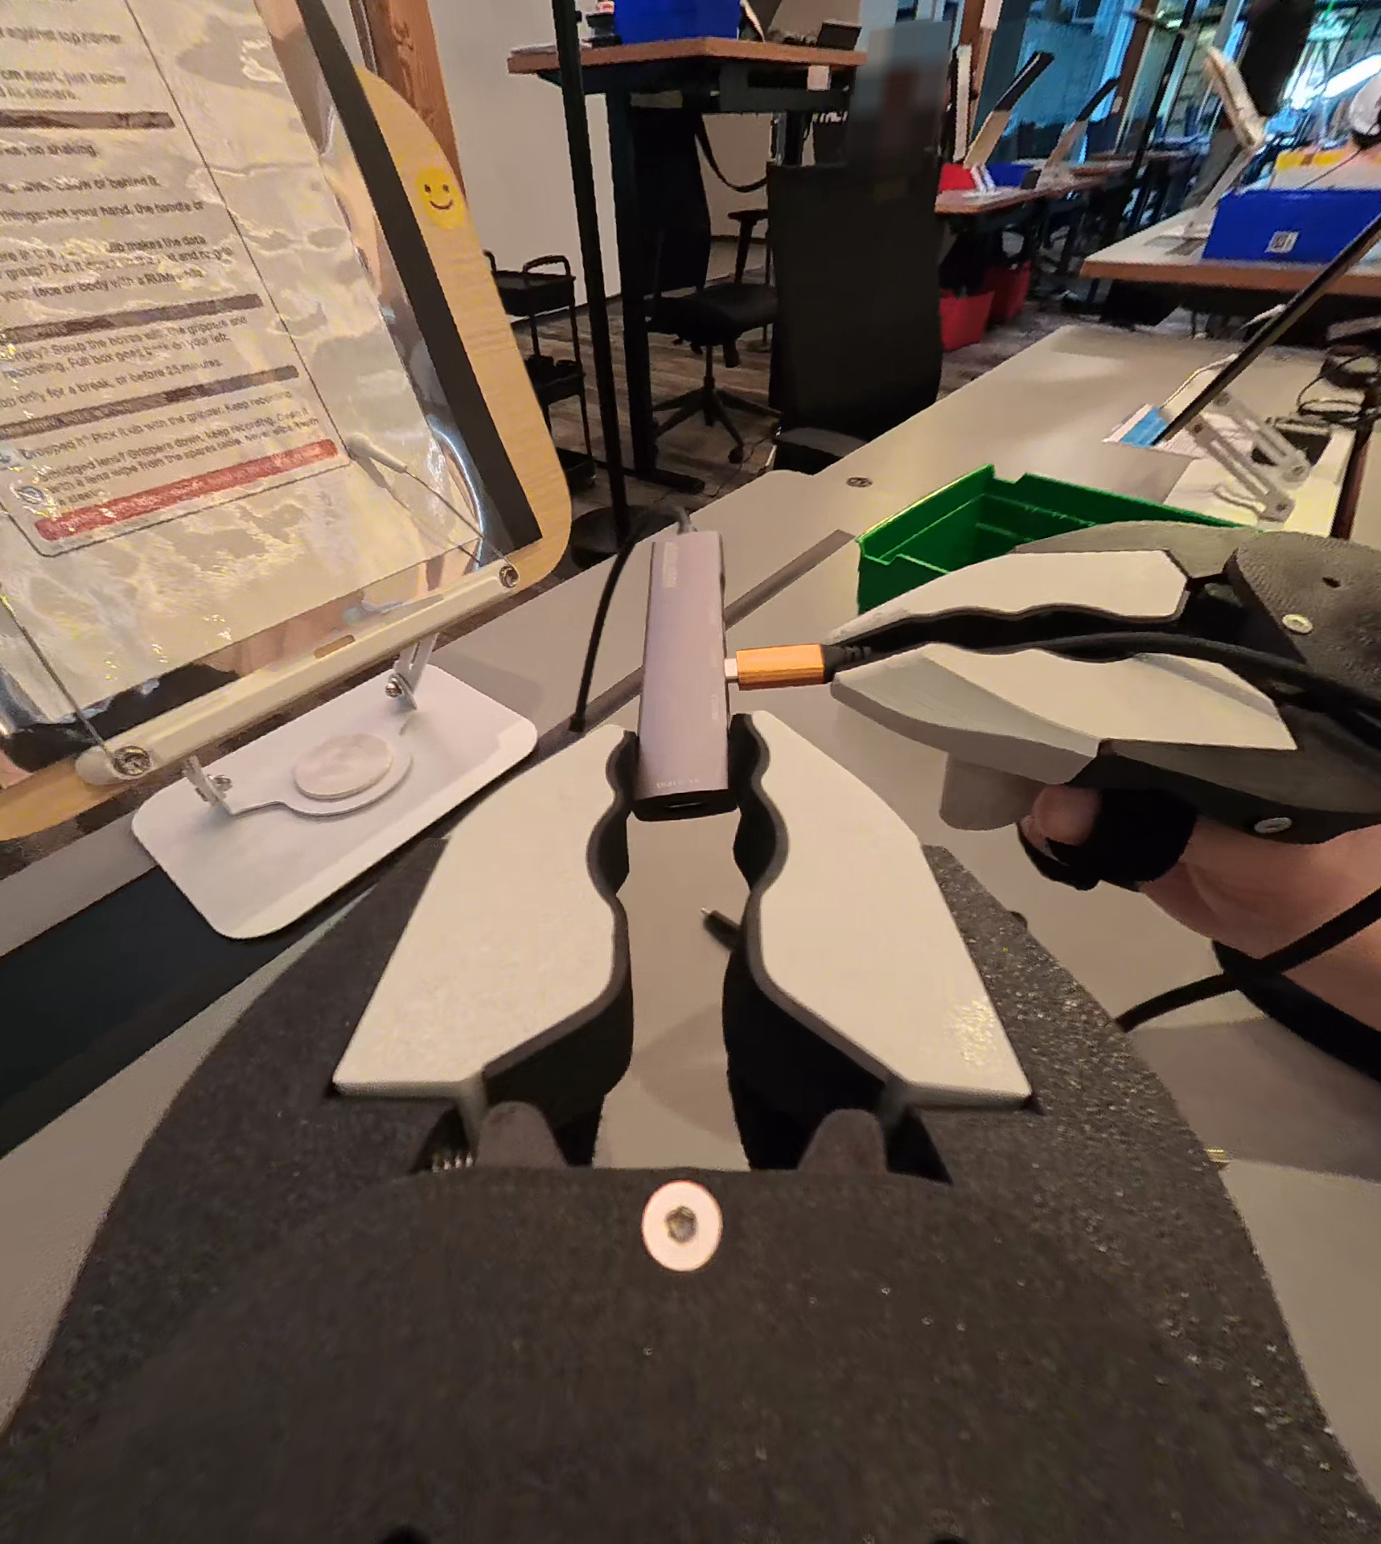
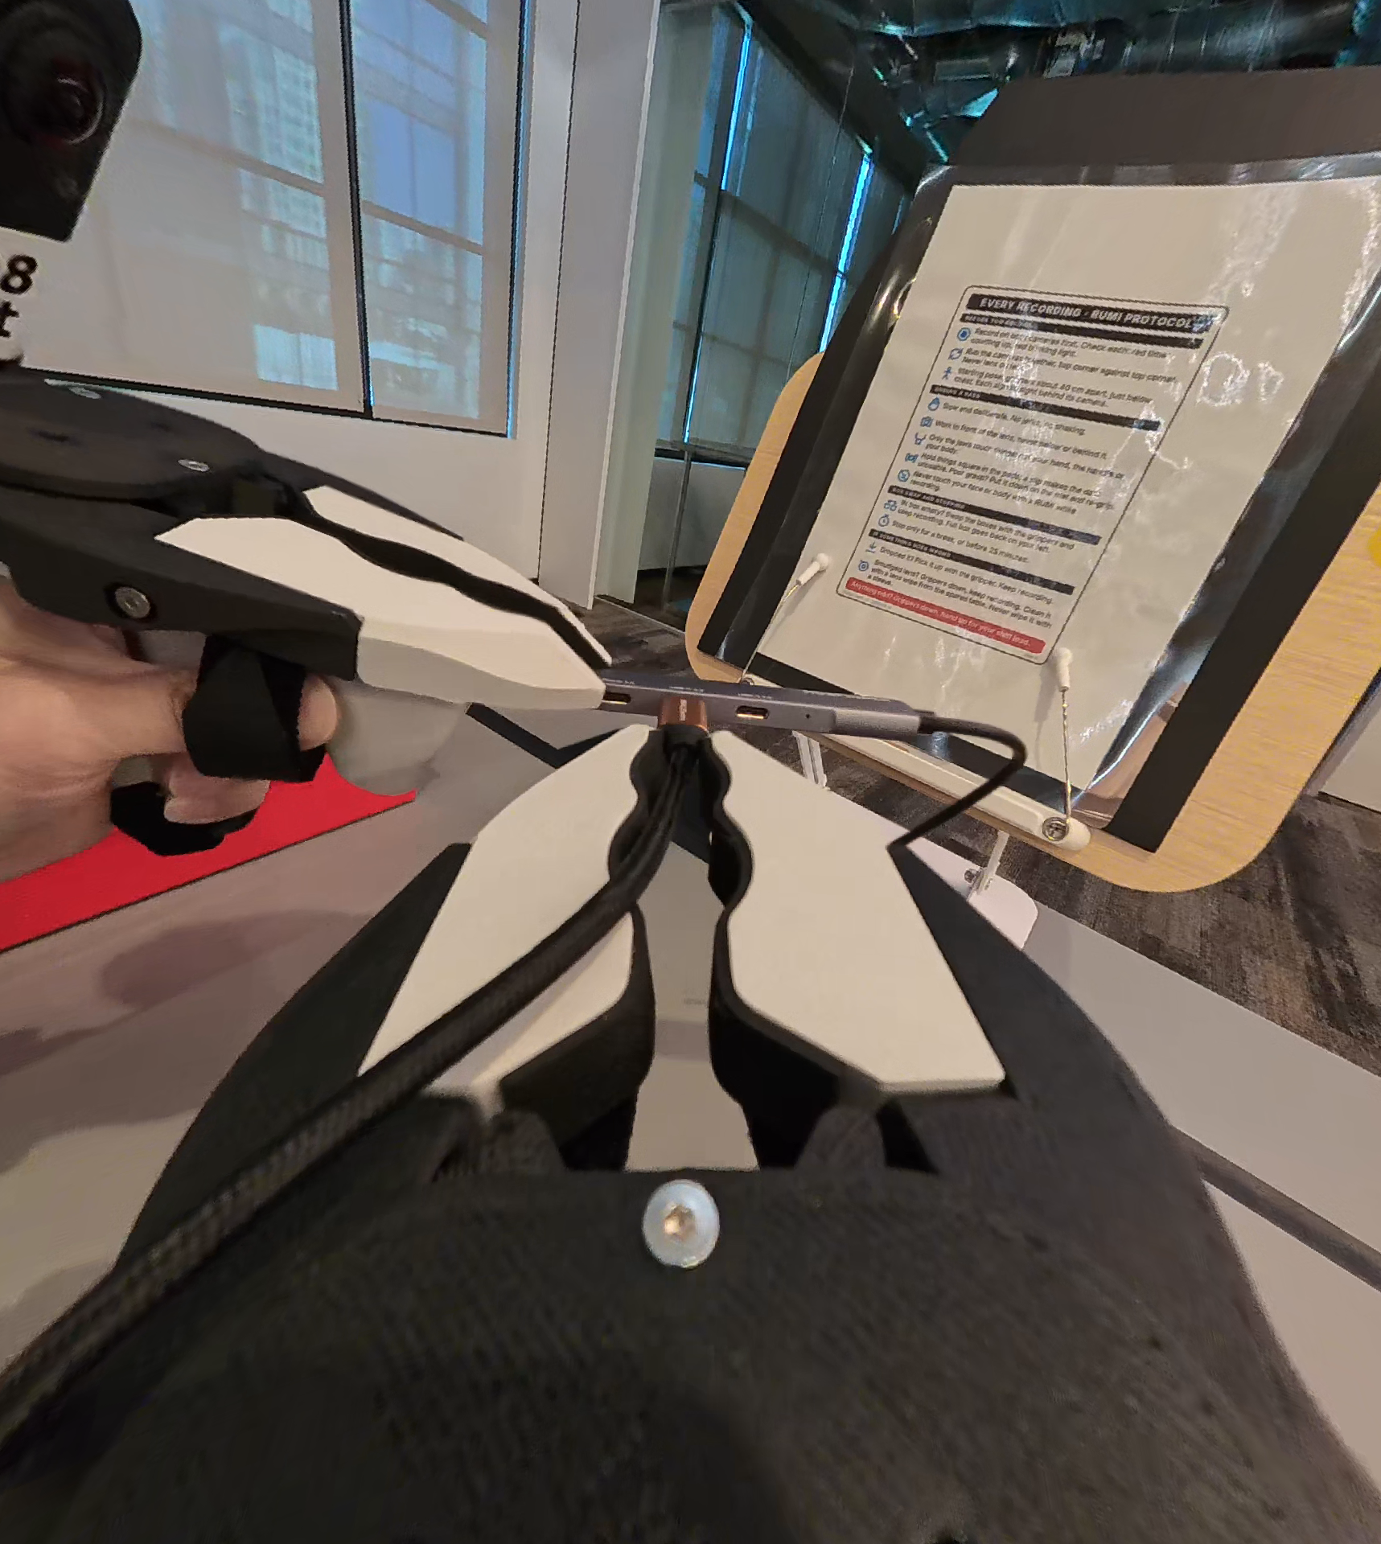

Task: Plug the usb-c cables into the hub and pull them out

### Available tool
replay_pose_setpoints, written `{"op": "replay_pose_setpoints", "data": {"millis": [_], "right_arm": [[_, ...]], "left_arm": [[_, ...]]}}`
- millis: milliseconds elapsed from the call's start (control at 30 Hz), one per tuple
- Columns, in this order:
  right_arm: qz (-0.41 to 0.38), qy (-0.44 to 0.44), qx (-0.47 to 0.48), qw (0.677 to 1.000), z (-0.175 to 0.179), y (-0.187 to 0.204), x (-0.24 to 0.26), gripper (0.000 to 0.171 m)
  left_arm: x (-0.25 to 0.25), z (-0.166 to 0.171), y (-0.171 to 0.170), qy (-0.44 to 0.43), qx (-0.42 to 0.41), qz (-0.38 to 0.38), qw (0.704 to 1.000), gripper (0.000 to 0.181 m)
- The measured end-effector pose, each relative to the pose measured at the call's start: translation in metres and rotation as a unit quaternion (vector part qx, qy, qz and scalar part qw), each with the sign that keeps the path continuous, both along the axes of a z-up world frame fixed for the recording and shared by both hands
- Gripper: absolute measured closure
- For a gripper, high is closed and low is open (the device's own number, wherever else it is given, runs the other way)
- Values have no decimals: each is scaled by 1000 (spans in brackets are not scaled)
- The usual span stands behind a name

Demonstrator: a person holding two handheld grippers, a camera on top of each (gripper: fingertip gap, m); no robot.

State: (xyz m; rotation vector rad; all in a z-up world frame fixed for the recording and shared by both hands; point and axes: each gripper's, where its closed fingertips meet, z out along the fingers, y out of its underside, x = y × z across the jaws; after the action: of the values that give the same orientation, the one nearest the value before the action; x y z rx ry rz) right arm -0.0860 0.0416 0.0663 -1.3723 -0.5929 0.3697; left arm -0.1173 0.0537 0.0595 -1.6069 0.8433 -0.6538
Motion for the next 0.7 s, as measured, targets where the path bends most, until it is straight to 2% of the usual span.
{"op": "replay_pose_setpoints", "data": {"millis": [200, 233, 267, 300, 333, 400, 433, 500, 567, 633, 700], "right_arm": [[7, 15, 11, 1000, 4, -2, 1, 163], [2, 19, 11, 1000, 4, -1, 3, 162], [32, 6, -1, 999, -2, -1, -5, 163], [61, -16, -40, 997, -18, -1, -18, 163], [77, -24, -37, 996, -26, -3, -28, 164], [44, -71, 22, 996, -31, -4, -33, 163], [38, -97, 39, 994, -32, -5, -35, 164], [38, -91, 44, 994, -27, -6, -32, 163], [41, -82, 33, 995, -24, -3, -25, 164], [51, -97, 6, 994, -28, 2, -20, 163], [77, -96, -21, 992, -32, 2, -19, 163]], "left_arm": [[0, 8, -3, -38, -7, -11, 999, 161], [-3, 12, -2, -52, -6, -1, 999, 181], [9, 29, -26, -105, 12, -92, 990, 181], [20, 41, -43, -150, -23, -146, 978, 181], [32, 43, -53, -144, -42, -166, 975, 181], [39, 28, -49, -39, -10, -107, 993, 181], [35, 30, -47, -16, 13, -74, 997, 180], [14, 45, -42, -33, 45, -19, 998, 179], [-16, 50, -29, -47, 29, 25, 998, 177], [-37, 43, -19, -67, -18, 20, 997, 168], [-44, 33, -17, -93, -66, -21, 993, 165]]}}
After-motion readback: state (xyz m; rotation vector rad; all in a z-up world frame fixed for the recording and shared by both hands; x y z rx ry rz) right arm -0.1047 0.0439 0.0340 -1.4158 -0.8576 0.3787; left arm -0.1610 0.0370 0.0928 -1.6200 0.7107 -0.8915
